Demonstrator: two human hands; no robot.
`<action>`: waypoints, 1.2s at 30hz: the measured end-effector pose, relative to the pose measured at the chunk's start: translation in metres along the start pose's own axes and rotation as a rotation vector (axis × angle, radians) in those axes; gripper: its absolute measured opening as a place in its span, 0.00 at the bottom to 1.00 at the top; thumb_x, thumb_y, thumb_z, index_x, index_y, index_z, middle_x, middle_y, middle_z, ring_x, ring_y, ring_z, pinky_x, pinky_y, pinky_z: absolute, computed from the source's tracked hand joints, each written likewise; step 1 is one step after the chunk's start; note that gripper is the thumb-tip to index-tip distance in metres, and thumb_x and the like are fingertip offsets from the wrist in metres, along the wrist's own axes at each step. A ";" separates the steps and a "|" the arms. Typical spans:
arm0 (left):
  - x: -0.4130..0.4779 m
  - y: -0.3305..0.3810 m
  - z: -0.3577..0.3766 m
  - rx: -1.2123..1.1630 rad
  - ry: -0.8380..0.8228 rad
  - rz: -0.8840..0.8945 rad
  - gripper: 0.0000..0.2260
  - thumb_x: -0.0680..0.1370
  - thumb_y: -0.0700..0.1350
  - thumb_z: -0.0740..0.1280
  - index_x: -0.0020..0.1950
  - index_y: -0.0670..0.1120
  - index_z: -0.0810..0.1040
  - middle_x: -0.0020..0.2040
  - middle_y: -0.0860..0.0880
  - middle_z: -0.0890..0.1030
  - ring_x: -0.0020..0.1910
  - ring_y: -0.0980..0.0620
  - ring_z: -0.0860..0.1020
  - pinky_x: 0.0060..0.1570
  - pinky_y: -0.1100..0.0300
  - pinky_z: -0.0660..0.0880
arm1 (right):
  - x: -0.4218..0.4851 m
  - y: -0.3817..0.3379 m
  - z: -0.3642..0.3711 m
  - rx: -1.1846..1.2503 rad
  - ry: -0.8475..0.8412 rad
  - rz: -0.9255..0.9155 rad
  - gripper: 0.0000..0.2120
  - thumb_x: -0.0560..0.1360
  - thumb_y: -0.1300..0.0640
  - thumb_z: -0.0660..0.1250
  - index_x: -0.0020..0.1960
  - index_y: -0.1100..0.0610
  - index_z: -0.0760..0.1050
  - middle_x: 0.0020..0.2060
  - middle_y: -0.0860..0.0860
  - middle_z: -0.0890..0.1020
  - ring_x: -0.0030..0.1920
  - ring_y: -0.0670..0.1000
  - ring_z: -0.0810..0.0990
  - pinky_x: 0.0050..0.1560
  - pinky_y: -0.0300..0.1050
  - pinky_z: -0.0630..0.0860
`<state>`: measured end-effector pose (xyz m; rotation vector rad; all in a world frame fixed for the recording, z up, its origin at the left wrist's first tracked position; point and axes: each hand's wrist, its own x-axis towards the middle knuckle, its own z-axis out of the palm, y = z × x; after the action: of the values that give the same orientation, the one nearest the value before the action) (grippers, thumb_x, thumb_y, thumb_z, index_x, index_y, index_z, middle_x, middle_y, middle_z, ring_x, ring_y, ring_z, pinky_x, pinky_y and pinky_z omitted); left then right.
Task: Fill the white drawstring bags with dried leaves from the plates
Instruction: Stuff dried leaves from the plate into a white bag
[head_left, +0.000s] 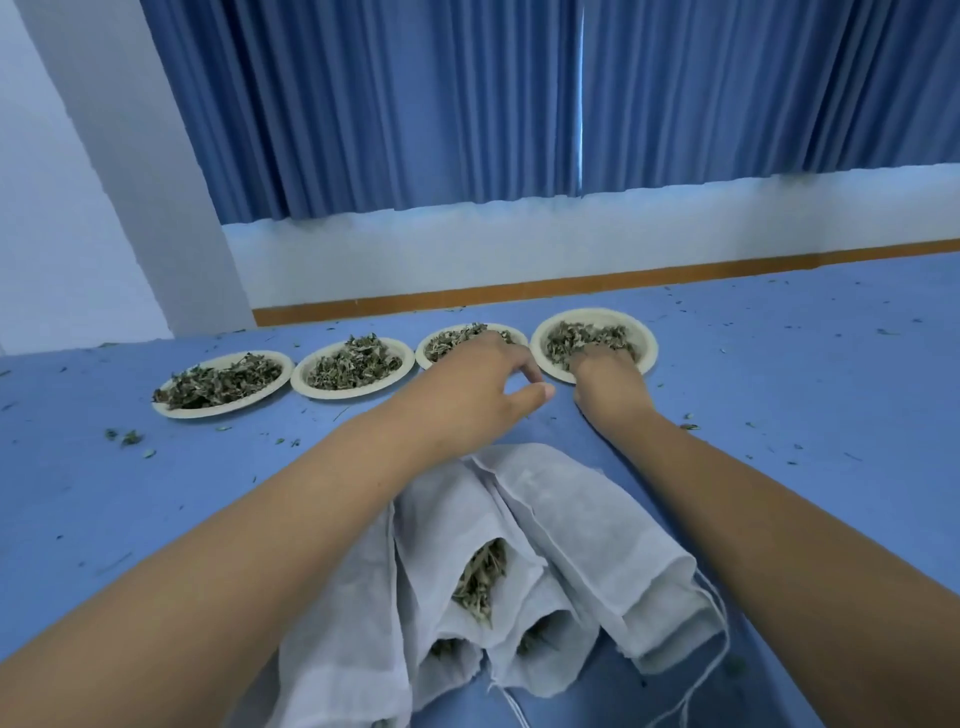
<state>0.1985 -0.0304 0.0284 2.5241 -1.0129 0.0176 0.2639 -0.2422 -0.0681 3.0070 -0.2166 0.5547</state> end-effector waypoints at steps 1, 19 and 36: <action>-0.003 0.002 -0.002 0.019 0.010 0.013 0.12 0.81 0.53 0.62 0.60 0.50 0.77 0.61 0.50 0.72 0.60 0.53 0.73 0.59 0.58 0.68 | -0.003 0.002 -0.003 -0.006 -0.009 -0.024 0.07 0.76 0.67 0.61 0.52 0.62 0.73 0.51 0.58 0.76 0.52 0.59 0.75 0.46 0.46 0.66; -0.136 0.086 -0.028 0.450 0.140 0.234 0.13 0.81 0.49 0.59 0.65 0.50 0.74 0.63 0.51 0.70 0.59 0.51 0.68 0.53 0.61 0.60 | -0.156 0.024 -0.095 0.185 -0.080 0.070 0.07 0.75 0.68 0.60 0.50 0.62 0.73 0.56 0.58 0.76 0.50 0.59 0.77 0.40 0.44 0.64; -0.312 0.067 -0.006 0.304 0.484 -0.416 0.06 0.79 0.41 0.61 0.46 0.43 0.77 0.39 0.46 0.79 0.35 0.45 0.73 0.31 0.58 0.65 | -0.361 -0.114 -0.233 0.562 -0.020 -0.434 0.09 0.69 0.70 0.63 0.41 0.57 0.70 0.42 0.48 0.71 0.41 0.51 0.70 0.41 0.44 0.65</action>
<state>-0.0740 0.1341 0.0081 2.7461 -0.3056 0.6682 -0.1341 -0.0617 0.0130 3.4132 0.6900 0.6171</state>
